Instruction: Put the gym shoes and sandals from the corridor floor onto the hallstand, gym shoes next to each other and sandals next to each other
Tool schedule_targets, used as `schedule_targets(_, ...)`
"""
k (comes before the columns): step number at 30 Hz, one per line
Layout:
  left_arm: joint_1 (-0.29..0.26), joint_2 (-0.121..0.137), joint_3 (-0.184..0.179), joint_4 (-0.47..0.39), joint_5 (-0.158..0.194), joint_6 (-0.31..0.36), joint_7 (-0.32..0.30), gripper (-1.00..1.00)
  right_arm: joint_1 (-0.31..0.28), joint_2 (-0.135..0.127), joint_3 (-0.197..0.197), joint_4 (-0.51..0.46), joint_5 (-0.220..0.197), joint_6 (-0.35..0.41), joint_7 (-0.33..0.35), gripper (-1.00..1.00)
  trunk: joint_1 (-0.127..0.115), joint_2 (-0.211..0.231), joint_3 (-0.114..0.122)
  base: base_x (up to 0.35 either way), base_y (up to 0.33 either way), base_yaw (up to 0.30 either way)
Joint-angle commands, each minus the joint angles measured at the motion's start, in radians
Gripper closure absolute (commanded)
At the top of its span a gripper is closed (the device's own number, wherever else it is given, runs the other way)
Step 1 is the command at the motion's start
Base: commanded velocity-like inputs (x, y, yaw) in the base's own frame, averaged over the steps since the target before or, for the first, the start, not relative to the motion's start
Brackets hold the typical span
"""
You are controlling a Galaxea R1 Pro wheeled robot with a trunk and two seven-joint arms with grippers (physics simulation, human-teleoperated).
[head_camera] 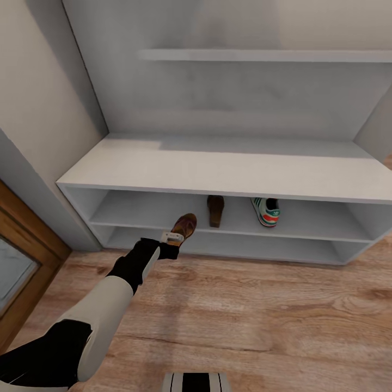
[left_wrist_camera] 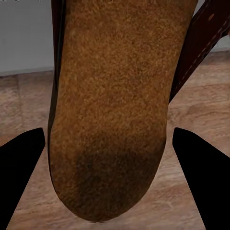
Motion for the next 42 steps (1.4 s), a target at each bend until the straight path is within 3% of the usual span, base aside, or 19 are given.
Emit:
schedule_targets(1,0.000,0.000,-0.001,-0.002,-0.005,0.004,-0.005,1.00,-0.001,0.000,0.000,-0.001,-0.003,0.005,-0.004,1.00,0.000,0.000,-0.001,0.173,-0.045,0.000)
schedule_targets(20,0.000,0.000,-0.001,-0.001,-0.004,0.005,-0.005,1.00,-0.001,0.000,0.000,-0.001,-0.002,0.005,-0.004,1.00,0.000,0.000,-0.001,0.213,-0.021,0.000)
schedule_targets(42,0.002,-0.001,-0.001,-0.001,-0.004,-0.002,-0.005,1.00,-0.001,0.001,0.001,-0.001,-0.001,0.005,-0.004,1.00,0.000,0.000,-0.001,0.067,-0.011,0.000)
